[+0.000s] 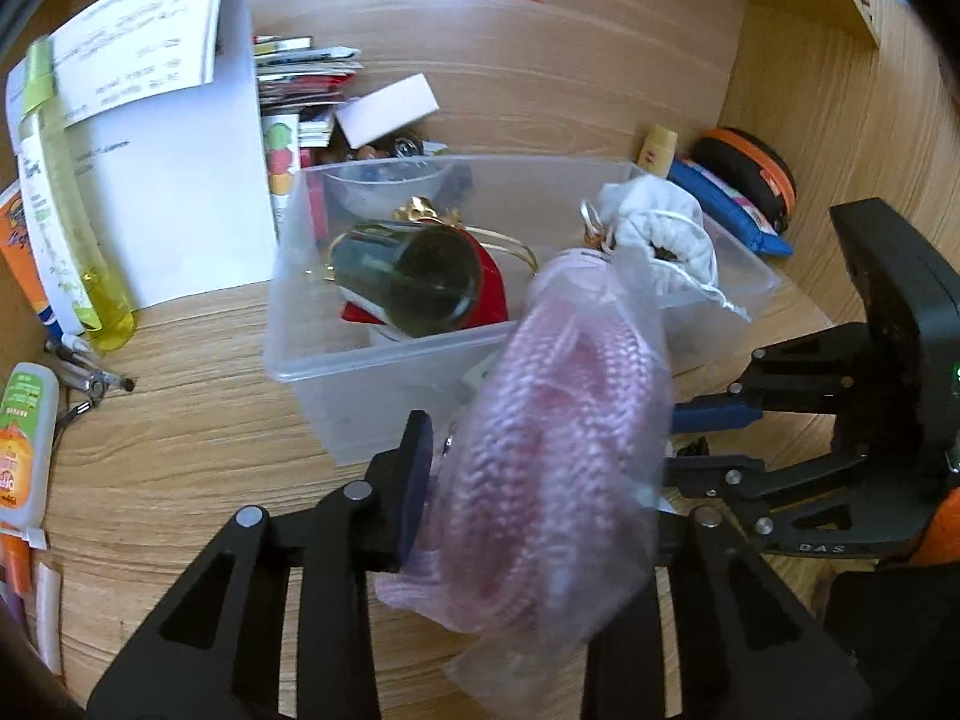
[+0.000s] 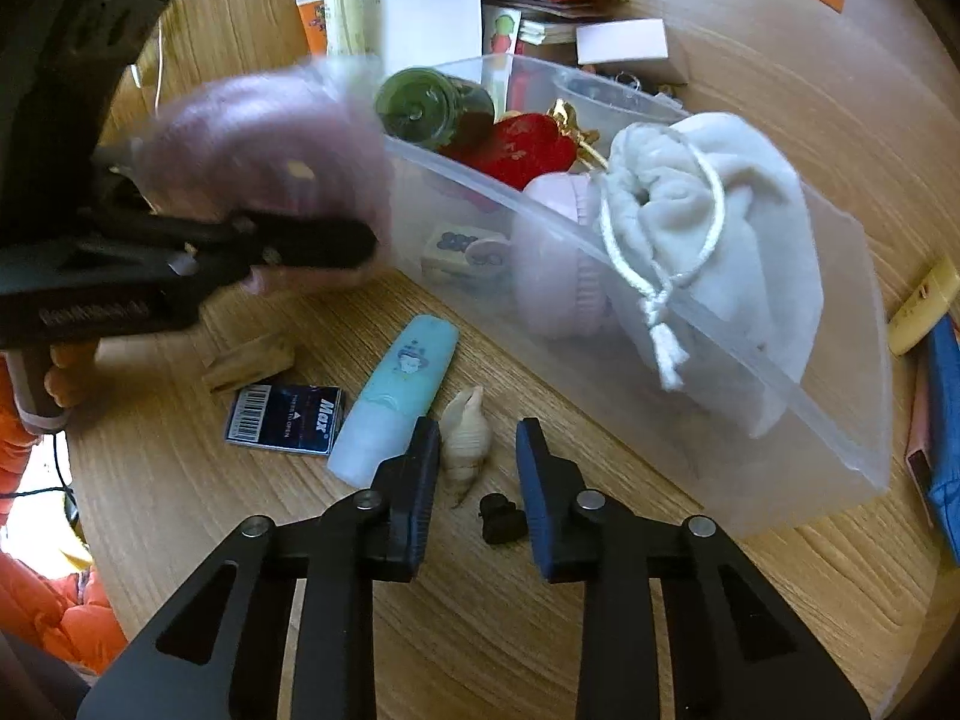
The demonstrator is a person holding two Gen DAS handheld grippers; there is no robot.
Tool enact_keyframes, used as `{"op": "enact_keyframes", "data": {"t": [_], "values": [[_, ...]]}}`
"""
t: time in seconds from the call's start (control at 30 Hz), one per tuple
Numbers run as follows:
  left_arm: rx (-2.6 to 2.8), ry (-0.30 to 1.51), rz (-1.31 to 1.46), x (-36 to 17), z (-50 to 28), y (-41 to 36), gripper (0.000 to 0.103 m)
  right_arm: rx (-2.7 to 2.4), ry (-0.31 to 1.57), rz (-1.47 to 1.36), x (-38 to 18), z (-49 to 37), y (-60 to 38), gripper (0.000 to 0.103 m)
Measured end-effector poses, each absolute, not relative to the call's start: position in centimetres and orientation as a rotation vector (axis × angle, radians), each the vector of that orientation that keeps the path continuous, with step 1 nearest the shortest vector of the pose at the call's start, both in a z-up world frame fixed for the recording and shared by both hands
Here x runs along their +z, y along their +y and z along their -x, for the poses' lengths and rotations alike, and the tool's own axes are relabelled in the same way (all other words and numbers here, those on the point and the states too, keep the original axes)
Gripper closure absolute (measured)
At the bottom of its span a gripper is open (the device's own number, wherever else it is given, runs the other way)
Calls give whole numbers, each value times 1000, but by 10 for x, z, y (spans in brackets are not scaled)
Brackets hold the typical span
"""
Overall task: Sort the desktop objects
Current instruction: 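Grasp the bagged pink rope with the left gripper while the right grasps the seashell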
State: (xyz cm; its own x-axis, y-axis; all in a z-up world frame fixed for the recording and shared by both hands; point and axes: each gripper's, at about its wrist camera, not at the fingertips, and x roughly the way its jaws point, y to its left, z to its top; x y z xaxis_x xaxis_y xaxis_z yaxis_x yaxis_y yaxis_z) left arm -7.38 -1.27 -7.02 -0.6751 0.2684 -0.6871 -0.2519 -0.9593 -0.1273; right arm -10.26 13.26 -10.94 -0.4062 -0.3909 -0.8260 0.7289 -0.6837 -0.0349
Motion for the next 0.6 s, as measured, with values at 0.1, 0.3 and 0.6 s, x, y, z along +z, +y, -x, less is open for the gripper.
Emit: {"op": "enact_keyframes", "data": {"t": [0.1, 0.3, 0.6], "values": [[2636, -44, 1094, -72, 75, -14, 72, -2117, 507, -1100, -110, 105, 131, 79], [2657, -49, 1080, -74, 76, -12, 73, -2119, 499, -1087, -111, 103, 130, 87], [2694, -69, 1023, -54, 63, -14, 83, -2164, 416, -1026, -91, 93, 142, 87]]}}
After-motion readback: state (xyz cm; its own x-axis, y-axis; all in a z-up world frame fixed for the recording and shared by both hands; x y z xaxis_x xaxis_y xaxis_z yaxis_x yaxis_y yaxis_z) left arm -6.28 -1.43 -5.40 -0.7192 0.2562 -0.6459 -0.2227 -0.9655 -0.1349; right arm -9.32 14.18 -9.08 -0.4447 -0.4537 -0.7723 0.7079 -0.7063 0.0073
